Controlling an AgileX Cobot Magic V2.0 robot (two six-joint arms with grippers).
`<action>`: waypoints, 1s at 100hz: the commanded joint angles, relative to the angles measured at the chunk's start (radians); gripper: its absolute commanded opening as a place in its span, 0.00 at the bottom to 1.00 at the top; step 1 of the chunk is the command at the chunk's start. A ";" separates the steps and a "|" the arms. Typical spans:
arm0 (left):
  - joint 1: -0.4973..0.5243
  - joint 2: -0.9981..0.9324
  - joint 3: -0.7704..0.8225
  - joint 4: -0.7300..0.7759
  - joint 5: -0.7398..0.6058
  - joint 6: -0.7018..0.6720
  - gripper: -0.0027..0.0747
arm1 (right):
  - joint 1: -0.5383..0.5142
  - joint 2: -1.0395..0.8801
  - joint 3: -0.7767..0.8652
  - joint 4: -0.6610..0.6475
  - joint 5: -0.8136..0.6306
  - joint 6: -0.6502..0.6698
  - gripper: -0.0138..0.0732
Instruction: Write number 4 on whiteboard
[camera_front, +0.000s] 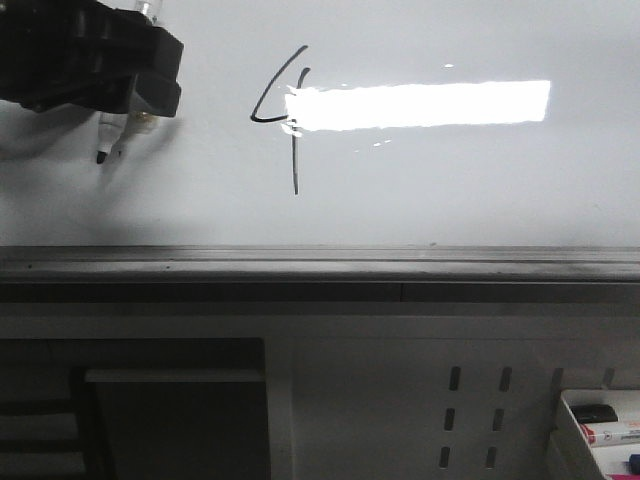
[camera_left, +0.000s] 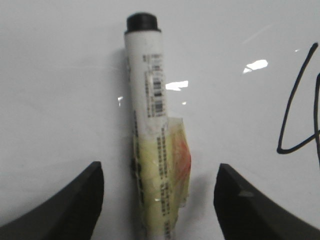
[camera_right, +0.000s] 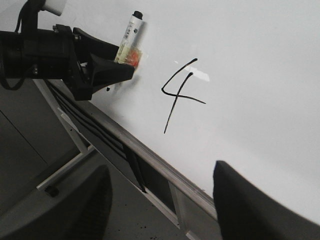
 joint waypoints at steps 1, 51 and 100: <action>0.001 -0.060 -0.025 0.040 -0.012 -0.004 0.64 | -0.006 -0.006 -0.026 0.035 -0.034 -0.007 0.61; 0.001 -0.496 0.139 0.079 0.013 0.075 0.62 | -0.006 -0.024 -0.024 0.028 -0.151 0.000 0.32; 0.001 -1.028 0.481 0.045 0.118 0.075 0.01 | -0.006 -0.461 0.414 0.209 -0.464 -0.214 0.08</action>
